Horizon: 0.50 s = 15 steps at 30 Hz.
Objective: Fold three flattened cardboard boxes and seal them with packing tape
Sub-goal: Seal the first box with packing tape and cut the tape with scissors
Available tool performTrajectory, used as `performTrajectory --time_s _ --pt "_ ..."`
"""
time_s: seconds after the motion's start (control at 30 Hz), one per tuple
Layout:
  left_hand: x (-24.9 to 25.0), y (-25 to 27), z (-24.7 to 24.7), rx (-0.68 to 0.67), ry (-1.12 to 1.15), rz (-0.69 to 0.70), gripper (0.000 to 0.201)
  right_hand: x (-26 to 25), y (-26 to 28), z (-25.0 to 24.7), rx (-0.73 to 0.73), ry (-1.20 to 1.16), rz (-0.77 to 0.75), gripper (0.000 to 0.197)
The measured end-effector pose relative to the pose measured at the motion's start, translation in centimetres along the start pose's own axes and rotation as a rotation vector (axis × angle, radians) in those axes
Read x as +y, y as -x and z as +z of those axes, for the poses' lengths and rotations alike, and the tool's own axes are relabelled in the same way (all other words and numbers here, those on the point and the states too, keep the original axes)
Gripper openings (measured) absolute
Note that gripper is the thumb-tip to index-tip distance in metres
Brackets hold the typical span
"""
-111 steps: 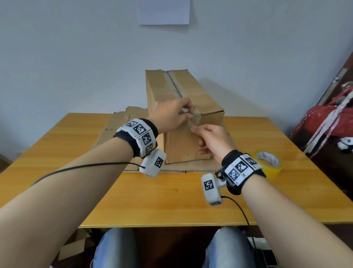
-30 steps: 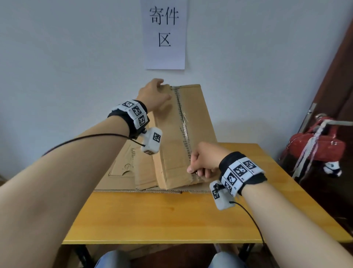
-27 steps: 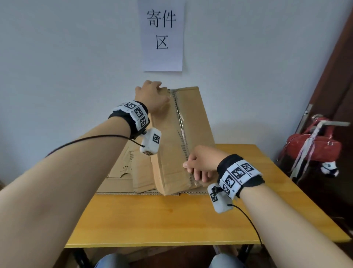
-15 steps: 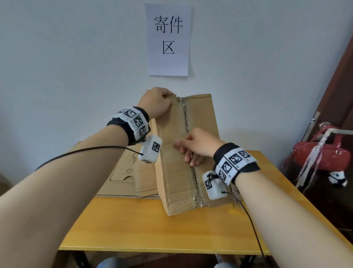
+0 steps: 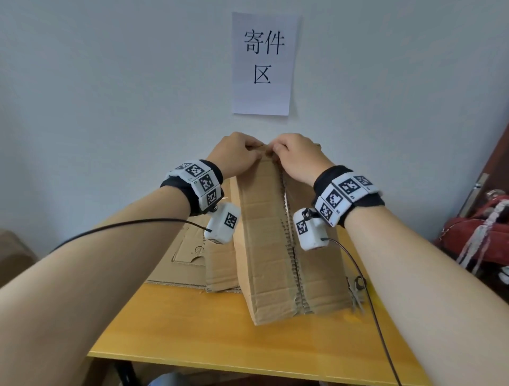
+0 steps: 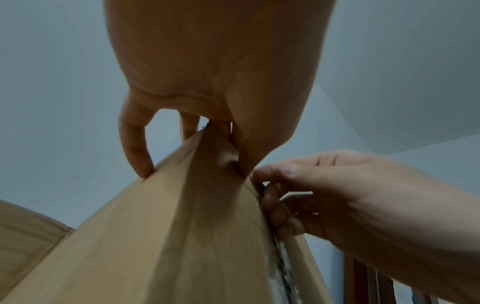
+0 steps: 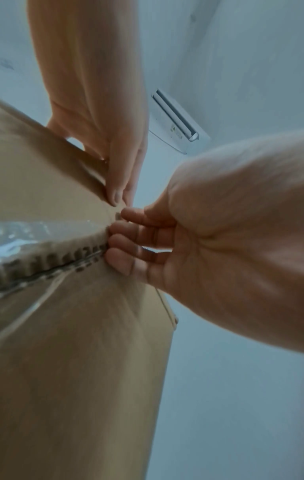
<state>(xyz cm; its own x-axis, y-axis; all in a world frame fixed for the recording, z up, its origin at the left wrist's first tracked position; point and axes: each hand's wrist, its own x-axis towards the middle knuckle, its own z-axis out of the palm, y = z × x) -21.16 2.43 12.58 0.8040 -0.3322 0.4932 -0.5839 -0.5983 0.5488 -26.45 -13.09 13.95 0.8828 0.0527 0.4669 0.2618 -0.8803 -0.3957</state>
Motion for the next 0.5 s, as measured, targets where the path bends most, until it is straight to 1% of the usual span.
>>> performTrajectory --time_s 0.07,0.2,0.27,0.33,0.4,0.5 --pt "-0.2 0.0 0.1 -0.002 0.004 -0.009 0.033 0.3 0.1 0.0 0.031 -0.021 -0.014 0.033" --pt "-0.4 -0.1 0.1 0.010 0.018 -0.025 0.033 1.3 0.6 0.6 0.087 -0.142 -0.014 0.030" --pt "-0.3 -0.1 0.2 0.010 0.045 -0.029 0.032 2.0 0.3 0.8 0.182 -0.101 -0.034 0.031" --pt "-0.1 0.0 0.4 0.007 0.091 -0.038 0.029 2.5 -0.1 0.6 0.250 -0.026 -0.014 0.027" --pt "0.0 0.1 0.4 0.007 0.129 -0.035 0.024 2.7 -0.4 0.1 0.221 0.028 0.026 0.018" --pt "0.0 0.2 0.3 0.007 0.152 -0.038 0.022 2.7 -0.6 -0.5 0.171 -0.025 0.024 0.011"
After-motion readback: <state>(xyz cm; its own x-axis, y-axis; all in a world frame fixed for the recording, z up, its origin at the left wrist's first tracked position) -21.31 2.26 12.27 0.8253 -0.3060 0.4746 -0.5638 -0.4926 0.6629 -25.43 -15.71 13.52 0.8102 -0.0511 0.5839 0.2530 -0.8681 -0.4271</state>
